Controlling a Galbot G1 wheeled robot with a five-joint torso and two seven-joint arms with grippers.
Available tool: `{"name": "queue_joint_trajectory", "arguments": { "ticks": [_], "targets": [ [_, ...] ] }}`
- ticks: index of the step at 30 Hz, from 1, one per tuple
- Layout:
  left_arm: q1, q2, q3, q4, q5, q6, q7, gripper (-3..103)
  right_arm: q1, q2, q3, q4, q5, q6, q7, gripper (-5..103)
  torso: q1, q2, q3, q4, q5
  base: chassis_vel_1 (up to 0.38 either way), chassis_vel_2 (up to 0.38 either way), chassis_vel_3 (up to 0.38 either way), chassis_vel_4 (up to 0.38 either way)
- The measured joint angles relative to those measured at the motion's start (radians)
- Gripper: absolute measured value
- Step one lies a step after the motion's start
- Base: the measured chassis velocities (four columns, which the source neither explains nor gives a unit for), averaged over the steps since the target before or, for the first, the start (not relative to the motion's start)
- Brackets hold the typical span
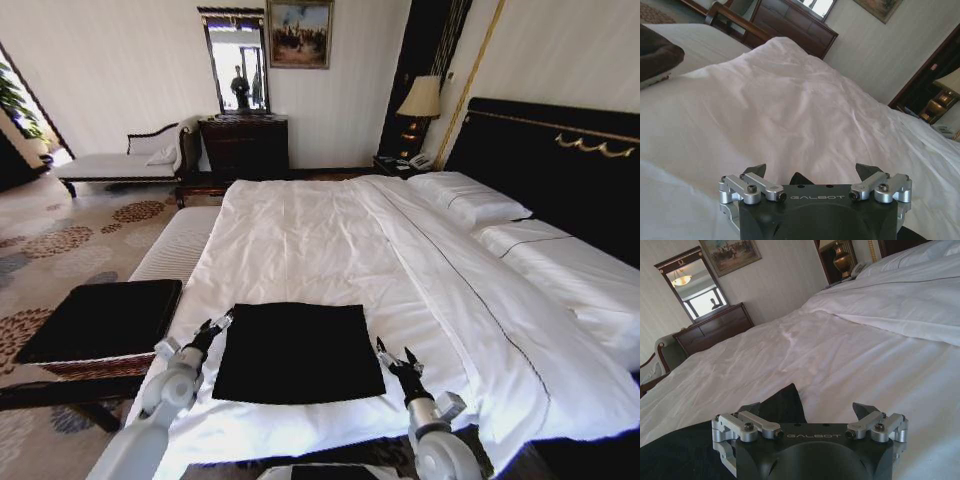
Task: Fold the clothes on the bed and place them into the basket.
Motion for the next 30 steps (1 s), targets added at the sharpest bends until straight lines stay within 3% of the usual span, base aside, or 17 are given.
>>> {"name": "queue_joint_trajectory", "arguments": {
  "ticks": [2, 4, 9, 22, 25, 27, 30],
  "targets": [
    [-0.018, -0.005, 0.005, 0.018, -0.006, 0.001, -0.003, 100, 0.014, -0.005, -0.013, -0.006, 0.001, -0.005, 0.003, 100, 0.000, 0.000, 0.000, -0.0001, -0.0001, 0.000, 0.000, 0.000, 0.000],
    [-0.042, -0.016, 0.006, 0.063, -0.011, 0.007, -0.011, 100, 0.058, -0.025, -0.044, -0.027, 0.014, -0.017, 0.012, 100, 0.000, 0.000, 0.000, 0.0020, 0.0004, 0.000, 0.000, 0.000, 0.000],
    [-0.091, -0.023, 0.034, 0.144, -0.002, 0.010, -0.001, 98, 0.074, -0.028, -0.055, -0.044, 0.028, -0.023, 0.017, 100, 0.000, 0.000, 0.000, 0.0005, 0.0000, 0.000, 0.000, 0.000, 0.000],
    [-0.157, -0.044, 0.094, 0.208, -0.024, 0.015, 0.034, 88, 0.091, -0.024, -0.066, -0.051, 0.032, -0.033, 0.029, 100, 0.000, 0.000, 0.000, 0.0008, 0.0002, 0.000, 0.000, 0.000, 0.000],
    [-0.164, -0.051, 0.107, 0.221, -0.023, 0.015, 0.041, 76, 0.090, -0.027, -0.064, -0.050, 0.036, -0.034, 0.032, 100, 0.000, 0.000, 0.000, 0.0008, 0.0002, 0.000, 0.000, 0.000, 0.000],
    [-0.166, -0.053, 0.108, 0.224, -0.023, 0.014, 0.042, 76, 0.090, -0.027, -0.064, -0.049, 0.036, -0.035, 0.032, 100, 0.000, 0.000, 0.000, 0.0008, 0.0002, 0.000, 0.000, 0.000, 0.000],
    [-0.170, -0.057, 0.107, 0.236, -0.022, 0.005, 0.042, 59, 0.094, -0.029, -0.062, -0.052, 0.038, -0.036, 0.034, 100, 0.000, 0.000, 0.000, 0.0008, 0.0002, 0.000, 0.000, 0.000, 0.000]
  ]
}}
